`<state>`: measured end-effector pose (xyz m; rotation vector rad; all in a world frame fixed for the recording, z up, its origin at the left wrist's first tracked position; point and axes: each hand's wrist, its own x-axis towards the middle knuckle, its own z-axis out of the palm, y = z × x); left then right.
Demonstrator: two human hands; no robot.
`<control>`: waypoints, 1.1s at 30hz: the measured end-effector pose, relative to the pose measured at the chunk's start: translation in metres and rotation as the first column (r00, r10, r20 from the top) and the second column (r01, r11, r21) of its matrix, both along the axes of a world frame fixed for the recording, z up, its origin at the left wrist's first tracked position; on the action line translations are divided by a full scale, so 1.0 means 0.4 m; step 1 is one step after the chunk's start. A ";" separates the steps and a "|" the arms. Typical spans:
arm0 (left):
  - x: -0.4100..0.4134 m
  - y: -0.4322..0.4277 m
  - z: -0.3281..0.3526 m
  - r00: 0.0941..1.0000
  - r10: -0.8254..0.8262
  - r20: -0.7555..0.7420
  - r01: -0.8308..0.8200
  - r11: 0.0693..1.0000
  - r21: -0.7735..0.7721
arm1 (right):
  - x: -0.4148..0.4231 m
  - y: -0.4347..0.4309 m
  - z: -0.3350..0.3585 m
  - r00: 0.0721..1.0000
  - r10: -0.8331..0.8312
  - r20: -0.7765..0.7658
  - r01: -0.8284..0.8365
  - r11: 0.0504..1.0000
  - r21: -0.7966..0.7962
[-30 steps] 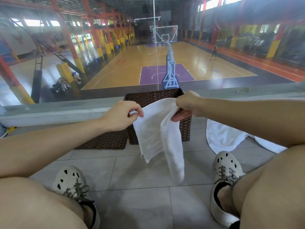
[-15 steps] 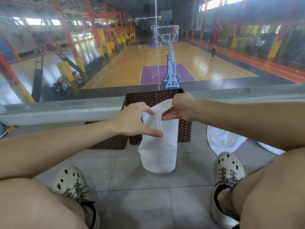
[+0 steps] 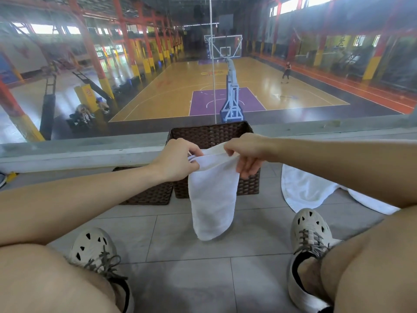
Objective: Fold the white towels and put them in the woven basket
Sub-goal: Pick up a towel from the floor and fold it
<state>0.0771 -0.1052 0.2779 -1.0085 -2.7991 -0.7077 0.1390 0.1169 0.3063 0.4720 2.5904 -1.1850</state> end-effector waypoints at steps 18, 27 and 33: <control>-0.005 -0.078 0.063 0.924 -0.214 0.316 0.214 0.976 0.034 | -0.001 -0.031 -0.105 0.757 0.592 -0.276 -0.348 0.723 0.597; -0.031 -0.084 -0.023 0.982 -0.180 0.058 0.178 0.983 0.043 | 0.000 0.007 -0.057 0.761 0.597 -0.256 -0.308 0.678 0.667; -0.049 -0.082 -0.001 0.986 -0.165 -0.006 0.164 0.983 0.083 | -0.011 0.056 -0.046 0.796 0.588 -0.144 -0.339 0.630 0.698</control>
